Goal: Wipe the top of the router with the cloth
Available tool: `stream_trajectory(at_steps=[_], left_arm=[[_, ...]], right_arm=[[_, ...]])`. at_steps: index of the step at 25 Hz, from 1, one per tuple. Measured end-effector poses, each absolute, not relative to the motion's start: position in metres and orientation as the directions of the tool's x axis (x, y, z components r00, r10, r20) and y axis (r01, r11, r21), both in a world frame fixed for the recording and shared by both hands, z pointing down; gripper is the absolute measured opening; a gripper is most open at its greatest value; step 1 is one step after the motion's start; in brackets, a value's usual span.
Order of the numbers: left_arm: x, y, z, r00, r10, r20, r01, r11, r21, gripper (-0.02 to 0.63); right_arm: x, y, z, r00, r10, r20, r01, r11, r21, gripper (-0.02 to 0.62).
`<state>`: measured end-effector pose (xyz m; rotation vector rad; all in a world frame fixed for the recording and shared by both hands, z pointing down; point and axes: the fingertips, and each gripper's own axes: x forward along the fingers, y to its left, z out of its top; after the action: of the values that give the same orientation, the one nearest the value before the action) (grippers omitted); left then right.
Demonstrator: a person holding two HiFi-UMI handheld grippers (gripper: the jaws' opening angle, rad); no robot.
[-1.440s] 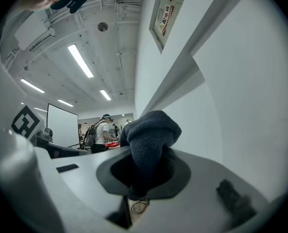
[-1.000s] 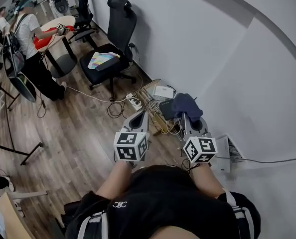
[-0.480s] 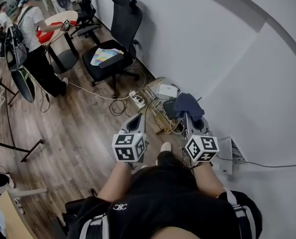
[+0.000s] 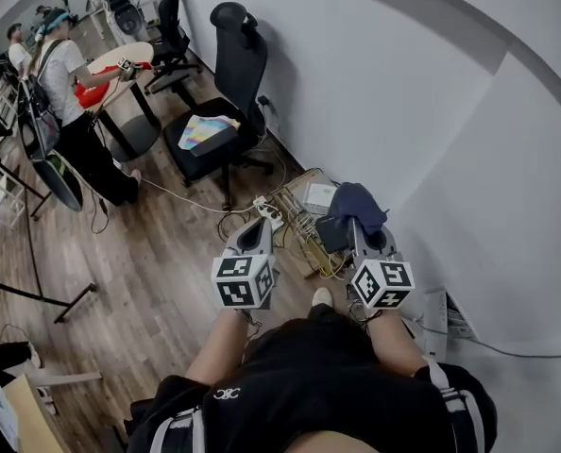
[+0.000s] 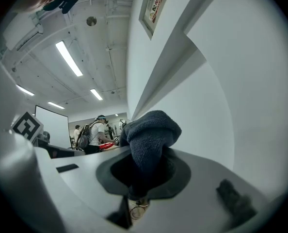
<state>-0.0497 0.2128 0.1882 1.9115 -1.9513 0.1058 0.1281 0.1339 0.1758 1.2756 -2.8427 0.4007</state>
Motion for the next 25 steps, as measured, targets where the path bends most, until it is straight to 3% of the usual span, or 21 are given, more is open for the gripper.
stream_trajectory(at_steps=[17, 25], left_arm=[[-0.004, 0.081, 0.186, -0.052, -0.925, 0.376, -0.99, 0.097, 0.1, 0.005], [0.004, 0.038, 0.211, -0.024, -0.901, 0.432, -0.995, 0.063, 0.077, 0.005]], right_arm=[[0.141, -0.002, 0.176, -0.758, -0.646, 0.087, -0.643, 0.719, -0.262, 0.055], [0.141, -0.042, 0.206, -0.756, -0.636, 0.153, -0.651, 0.705, -0.282, 0.055]])
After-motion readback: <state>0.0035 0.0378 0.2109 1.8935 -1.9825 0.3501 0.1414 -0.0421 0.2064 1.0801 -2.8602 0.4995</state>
